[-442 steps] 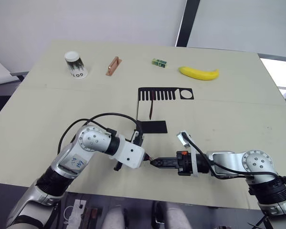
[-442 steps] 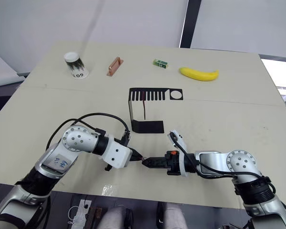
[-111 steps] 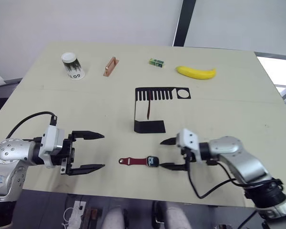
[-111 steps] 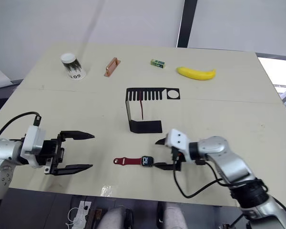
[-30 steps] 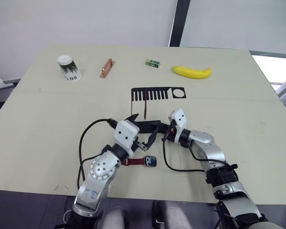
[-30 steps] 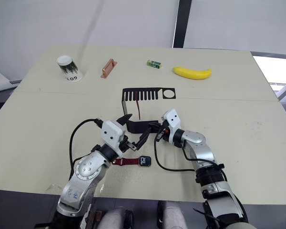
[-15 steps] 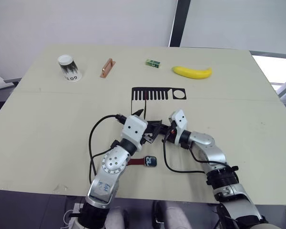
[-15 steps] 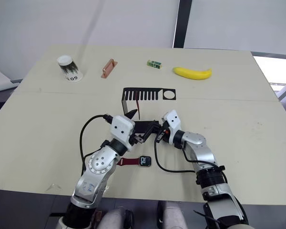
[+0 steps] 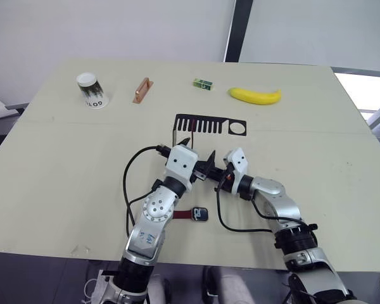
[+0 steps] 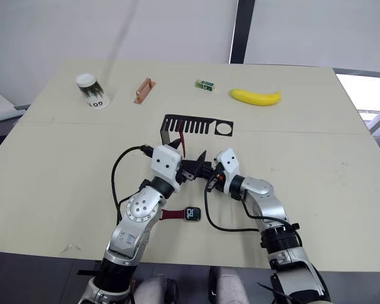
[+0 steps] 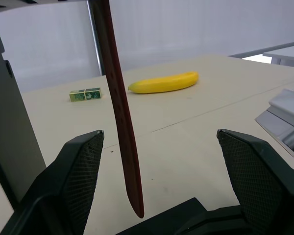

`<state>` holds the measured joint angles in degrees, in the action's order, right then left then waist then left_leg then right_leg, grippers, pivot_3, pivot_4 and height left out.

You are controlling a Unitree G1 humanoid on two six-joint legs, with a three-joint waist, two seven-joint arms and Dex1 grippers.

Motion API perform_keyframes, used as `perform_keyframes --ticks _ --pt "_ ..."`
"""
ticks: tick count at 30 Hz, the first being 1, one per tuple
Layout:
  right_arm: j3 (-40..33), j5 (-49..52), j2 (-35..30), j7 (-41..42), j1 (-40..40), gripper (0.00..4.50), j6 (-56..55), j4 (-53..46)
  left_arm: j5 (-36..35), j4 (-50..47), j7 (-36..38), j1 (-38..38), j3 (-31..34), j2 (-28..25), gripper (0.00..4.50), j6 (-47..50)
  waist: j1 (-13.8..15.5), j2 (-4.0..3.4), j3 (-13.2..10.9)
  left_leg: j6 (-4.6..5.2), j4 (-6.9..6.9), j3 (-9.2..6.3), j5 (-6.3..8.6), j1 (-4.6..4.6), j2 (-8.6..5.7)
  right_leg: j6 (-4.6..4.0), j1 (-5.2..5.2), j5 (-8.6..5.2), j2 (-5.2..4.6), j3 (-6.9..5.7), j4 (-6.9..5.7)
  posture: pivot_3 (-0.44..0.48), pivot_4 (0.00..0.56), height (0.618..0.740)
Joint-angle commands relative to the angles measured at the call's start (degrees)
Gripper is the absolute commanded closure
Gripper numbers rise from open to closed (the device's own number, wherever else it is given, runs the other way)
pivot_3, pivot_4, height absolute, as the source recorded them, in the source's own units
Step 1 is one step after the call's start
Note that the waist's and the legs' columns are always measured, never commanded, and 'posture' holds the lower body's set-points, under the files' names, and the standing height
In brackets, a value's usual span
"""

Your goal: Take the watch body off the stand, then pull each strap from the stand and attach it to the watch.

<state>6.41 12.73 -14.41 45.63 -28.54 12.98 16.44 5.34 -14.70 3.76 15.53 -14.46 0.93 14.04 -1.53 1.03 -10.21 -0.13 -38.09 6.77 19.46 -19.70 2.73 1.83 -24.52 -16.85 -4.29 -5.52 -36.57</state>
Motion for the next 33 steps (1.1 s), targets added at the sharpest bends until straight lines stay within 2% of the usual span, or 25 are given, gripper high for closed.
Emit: perform_keyframes --ticks 1,4,7,9,10,13,14,33 --pt "0.7 0.0 -0.3 0.8 1.2 4.5 1.1 -0.2 0.3 -1.0 -0.4 1.0 0.2 0.7 0.5 -1.5 0.0 0.0 0.0 0.0 0.0 0.0 0.0 0.0 0.0 0.0 0.0 0.0 0.0 0.0 0.0 0.0 0.15 0.74" --pt "0.7 -0.1 -0.3 0.9 1.2 4.5 1.2 -0.2 0.3 -1.1 -0.3 0.9 0.2 0.8 0.5 -1.7 0.0 0.0 0.0 0.0 0.0 0.0 0.0 0.0 0.0 0.0 0.0 0.0 0.0 0.0 0.0 0.0 0.15 0.74" --pt "0.8 -0.1 -0.3 1.0 1.2 4.5 1.3 -0.3 0.2 -1.5 -0.2 0.6 0.0 0.9 1.38 -1.4 0.0 0.0 0.0 0.0 0.0 0.0 0.0 0.0 0.0 0.0 0.0 0.0 0.0 0.0 0.0 0.0 0.15 0.74" --pt "0.8 -0.2 -0.4 1.0 1.2 4.5 1.4 -0.3 0.1 -1.7 -0.1 0.4 -0.2 0.9 2.24 -1.3 0.0 0.0 0.0 0.0 0.0 0.0 0.0 0.0 0.0 0.0 0.0 0.0 0.0 0.0 0.01 0.0 0.15 0.74" --pt "0.8 -0.2 -0.4 1.0 1.2 4.5 1.4 -0.2 0.2 -1.7 -0.1 0.4 -0.2 0.9 2.9 -1.2 0.0 0.0 0.0 0.0 0.0 0.0 0.0 0.0 0.0 0.0 0.0 0.0 0.0 0.0 0.01 0.0 0.15 0.74" --pt "0.9 -0.2 -0.4 1.0 1.2 4.5 1.4 -0.1 0.1 -1.8 0.0 0.3 -0.2 1.0 4.32 -1.0 0.0 0.0 0.0 0.0 0.0 0.0 0.0 0.0 0.0 0.0 0.0 0.0 0.0 0.0 0.01 0.0 0.15 0.74" --pt "0.9 -0.2 -0.4 1.0 1.2 4.5 1.5 -0.1 0.1 -1.8 0.0 0.3 -0.2 1.0 4.42 -1.0 0.0 0.0 0.0 0.0 0.0 0.0 0.0 0.0 0.0 0.0 0.0 0.0 0.0 0.0 0.01 0.0 0.15 0.74" --pt "1.0 -0.3 -0.5 0.9 1.6 4.5 2.0 0.2 1.2 -3.6 0.0 0.7 1.5 -0.9 4.42 -4.7 0.0 0.0 0.0 0.01 0.01 0.0 0.0 0.0 0.0 0.0 0.0 0.0 0.0 0.0 0.02 0.0 0.15 0.74"
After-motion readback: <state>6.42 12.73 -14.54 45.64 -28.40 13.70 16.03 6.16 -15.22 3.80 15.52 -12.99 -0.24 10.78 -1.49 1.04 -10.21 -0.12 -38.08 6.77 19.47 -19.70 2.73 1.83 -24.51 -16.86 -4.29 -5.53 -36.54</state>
